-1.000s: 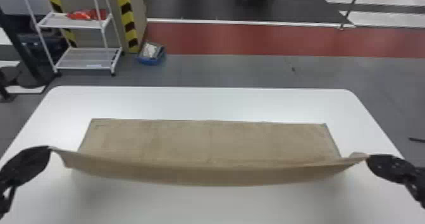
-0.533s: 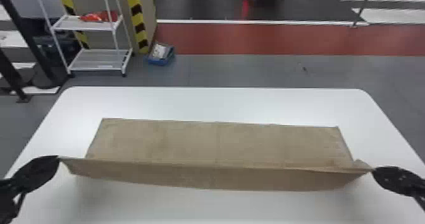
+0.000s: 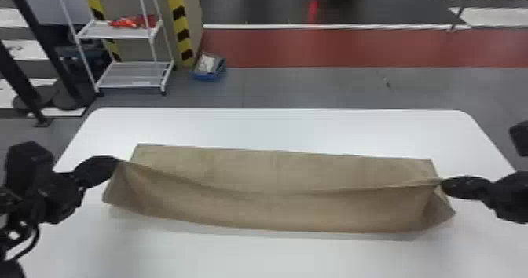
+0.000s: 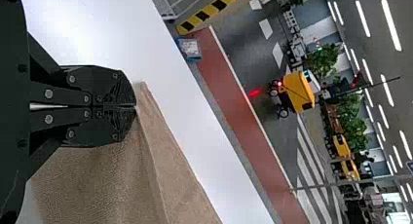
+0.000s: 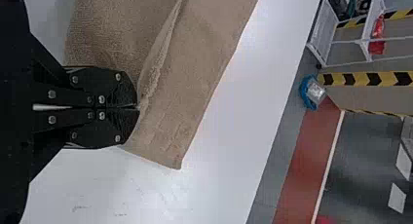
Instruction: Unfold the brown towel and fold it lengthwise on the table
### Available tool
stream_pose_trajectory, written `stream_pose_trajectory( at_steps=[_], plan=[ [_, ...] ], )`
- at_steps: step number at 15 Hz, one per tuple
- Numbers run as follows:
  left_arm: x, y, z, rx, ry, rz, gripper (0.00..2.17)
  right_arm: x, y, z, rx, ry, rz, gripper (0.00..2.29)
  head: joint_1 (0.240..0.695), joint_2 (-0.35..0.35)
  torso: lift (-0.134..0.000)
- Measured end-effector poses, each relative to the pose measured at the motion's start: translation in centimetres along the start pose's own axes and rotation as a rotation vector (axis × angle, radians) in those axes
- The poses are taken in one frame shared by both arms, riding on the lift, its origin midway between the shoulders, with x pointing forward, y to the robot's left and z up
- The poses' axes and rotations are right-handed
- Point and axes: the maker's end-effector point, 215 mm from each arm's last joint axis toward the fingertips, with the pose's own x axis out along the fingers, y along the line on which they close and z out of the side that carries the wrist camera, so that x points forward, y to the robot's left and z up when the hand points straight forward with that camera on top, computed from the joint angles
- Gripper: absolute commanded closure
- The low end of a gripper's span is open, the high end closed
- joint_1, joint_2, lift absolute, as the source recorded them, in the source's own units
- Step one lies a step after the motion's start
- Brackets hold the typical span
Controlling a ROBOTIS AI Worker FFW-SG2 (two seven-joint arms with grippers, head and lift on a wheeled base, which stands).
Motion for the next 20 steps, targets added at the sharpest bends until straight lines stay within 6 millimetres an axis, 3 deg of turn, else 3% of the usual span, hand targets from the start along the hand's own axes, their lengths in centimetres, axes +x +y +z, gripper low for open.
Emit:
stream_pose_trajectory(
  at_steps=[5,9,14,20],
  plan=[
    [3.7,2.7,2.4,-0.024,0.004,0.006,1.38,1.0,-2.1,0.6,0.065,0.047,-0.013,1.54,0.695,-0.01,-0.117],
    [6.2,5.1,2.4,-0.034,0.046,0.021,1.39,1.7,-3.7,0.8,0.094,0.074,-0.029,1.54,0.695,-0.007,-0.117],
    [8.7,4.8,2.3,-0.023,0.082,-0.025,1.38,3.7,-3.7,2.1,0.061,0.113,-0.027,1.54,0.695,-0.006,-0.117],
    [9.1,5.2,1.7,-0.033,0.104,-0.028,1.39,4.6,-4.0,4.3,0.021,0.123,-0.041,1.54,0.695,0.006,-0.117]
  ],
)
